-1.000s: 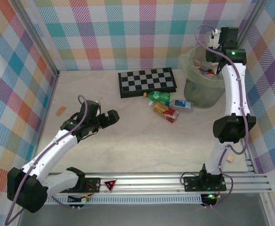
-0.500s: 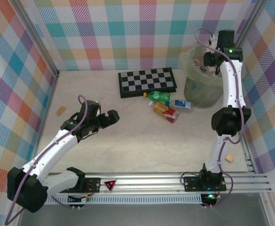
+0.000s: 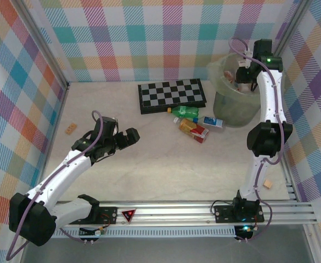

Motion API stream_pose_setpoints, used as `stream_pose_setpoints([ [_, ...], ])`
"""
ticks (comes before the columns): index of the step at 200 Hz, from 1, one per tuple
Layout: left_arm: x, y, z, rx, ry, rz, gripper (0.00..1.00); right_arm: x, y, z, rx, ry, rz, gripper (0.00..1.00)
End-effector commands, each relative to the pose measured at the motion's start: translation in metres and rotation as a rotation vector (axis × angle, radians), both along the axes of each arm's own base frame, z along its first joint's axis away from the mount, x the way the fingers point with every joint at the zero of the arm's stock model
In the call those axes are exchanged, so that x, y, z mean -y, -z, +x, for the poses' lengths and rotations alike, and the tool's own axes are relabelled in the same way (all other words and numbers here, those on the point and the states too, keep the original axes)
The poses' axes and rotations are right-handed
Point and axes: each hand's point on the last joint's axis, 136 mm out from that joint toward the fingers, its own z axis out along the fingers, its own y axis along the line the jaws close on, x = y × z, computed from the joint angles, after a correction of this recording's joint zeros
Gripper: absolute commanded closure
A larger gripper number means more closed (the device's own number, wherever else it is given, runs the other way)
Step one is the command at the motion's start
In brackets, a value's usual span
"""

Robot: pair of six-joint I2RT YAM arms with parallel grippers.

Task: Put the plastic bottles in the bin

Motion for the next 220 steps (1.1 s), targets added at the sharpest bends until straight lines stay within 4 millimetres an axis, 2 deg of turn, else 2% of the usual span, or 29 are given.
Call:
stream_pose_setpoints([
  [1, 0.001, 0.005, 0.001, -0.014, 0.003, -0.012, 0.00, -0.015, 0.053, -0.032, -0.228, 0.011, 0.088, 0.56],
  [25, 0.001, 0.006, 0.000, -0.017, 0.006, -0.010, 0.00, -0.016, 0.053, -0.033, -0.222, 0.044, 0.117, 0.52],
  [37, 0.000, 0.007, 0.000, -0.019, 0.008, -0.005, 0.00, -0.017, 0.041, -0.033, -0.189, 0.046, 0.122, 0.46],
  [66, 0.001, 0.006, 0.000, -0.016, 0.008, -0.006, 0.00, -0.017, 0.006, -0.035, -0.120, 0.043, 0.119, 0.22],
  [85, 0.002, 0.008, 0.001, -0.020, 0.010, -0.014, 0.00, -0.016, -0.013, -0.035, -0.076, 0.040, 0.112, 0.16],
  [131, 0.006, 0.009, 0.004, -0.025, 0.014, -0.024, 0.00, -0.018, -0.050, -0.038, 0.027, 0.036, 0.124, 0.11],
  [196, 0.004, 0.013, 0.002, -0.028, 0.014, -0.016, 0.00, -0.047, -0.098, -0.059, 0.139, -0.036, 0.243, 0.09],
  [220, 0.004, 0.013, 0.002, -0.029, 0.012, -0.019, 0.00, -0.069, -0.115, -0.068, 0.210, -0.134, 0.307, 0.08],
])
